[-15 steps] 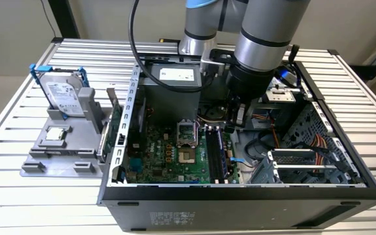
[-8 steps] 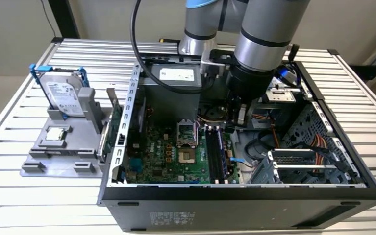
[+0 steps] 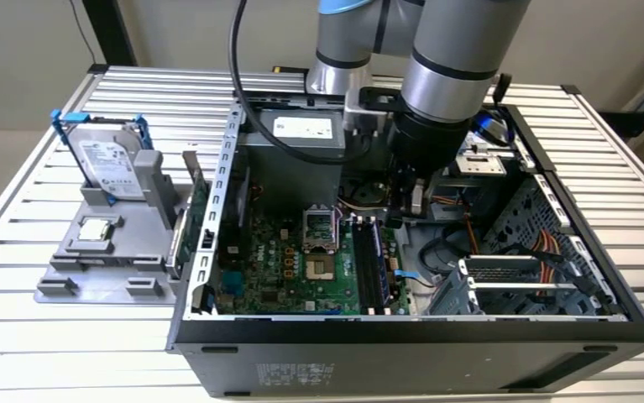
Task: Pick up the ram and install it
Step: 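Press down the ram until it locks into place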
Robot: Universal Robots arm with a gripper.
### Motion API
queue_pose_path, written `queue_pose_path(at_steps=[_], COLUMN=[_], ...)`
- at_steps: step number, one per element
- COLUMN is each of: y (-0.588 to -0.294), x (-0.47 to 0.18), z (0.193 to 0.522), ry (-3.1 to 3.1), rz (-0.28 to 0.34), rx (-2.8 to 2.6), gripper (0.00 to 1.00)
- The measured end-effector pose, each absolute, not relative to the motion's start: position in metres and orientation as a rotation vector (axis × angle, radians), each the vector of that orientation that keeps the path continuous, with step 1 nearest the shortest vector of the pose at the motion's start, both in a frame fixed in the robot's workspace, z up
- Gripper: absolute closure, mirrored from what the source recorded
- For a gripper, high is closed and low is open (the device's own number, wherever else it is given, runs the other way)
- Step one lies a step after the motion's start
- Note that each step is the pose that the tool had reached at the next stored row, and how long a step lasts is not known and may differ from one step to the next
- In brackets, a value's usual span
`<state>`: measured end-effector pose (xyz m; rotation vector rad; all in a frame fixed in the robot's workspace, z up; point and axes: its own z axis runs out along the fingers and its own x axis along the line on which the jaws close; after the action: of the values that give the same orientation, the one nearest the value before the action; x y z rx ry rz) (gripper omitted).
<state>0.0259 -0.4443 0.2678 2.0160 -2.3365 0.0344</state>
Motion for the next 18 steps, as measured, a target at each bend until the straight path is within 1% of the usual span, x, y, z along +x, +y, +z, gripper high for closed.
queue_pose_path(at_steps=[18], y=[-0.4443], x=[0.0259], z=[0.2678], ry=[-2.208], rz=[0.040], rx=[2.158], gripper=[1.00])
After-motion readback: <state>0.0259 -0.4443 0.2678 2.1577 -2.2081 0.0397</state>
